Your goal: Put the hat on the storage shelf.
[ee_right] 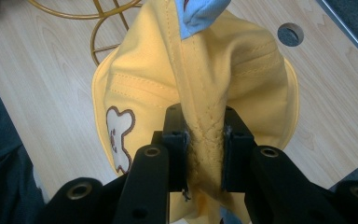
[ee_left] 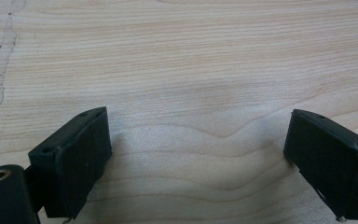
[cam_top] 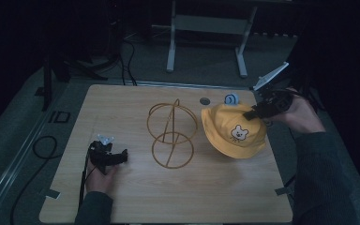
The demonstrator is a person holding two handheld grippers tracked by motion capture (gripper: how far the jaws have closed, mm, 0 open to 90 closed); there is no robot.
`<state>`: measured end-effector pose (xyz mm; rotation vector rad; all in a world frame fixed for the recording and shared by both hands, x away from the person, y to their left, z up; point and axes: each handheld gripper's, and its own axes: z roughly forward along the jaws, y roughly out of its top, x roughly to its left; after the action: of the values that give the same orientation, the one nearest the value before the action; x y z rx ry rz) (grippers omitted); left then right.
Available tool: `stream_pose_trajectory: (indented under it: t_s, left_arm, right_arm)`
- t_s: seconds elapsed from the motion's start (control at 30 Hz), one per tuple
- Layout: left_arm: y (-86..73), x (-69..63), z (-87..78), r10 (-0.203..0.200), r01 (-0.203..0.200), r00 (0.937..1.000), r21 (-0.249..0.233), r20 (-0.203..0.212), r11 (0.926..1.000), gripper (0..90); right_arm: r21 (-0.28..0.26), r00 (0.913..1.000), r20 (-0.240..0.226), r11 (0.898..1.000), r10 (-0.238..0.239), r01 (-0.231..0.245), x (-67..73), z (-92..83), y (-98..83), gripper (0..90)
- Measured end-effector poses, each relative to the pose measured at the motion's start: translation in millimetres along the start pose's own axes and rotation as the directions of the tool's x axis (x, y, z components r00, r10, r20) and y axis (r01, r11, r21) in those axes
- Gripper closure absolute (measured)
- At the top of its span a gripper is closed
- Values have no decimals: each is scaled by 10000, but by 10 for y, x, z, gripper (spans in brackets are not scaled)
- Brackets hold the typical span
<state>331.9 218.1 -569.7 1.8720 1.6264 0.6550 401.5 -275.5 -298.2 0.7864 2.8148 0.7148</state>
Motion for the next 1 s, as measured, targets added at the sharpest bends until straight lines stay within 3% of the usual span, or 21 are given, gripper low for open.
stream_pose_trajectory:
  t_s: [1.0]
  left_arm:
    - [0,-2,1,-19,19,10000,-11,-1,10000,72]
  right_arm:
    - [-154,9998,87,9998,-154,155,11,-177,236,759]
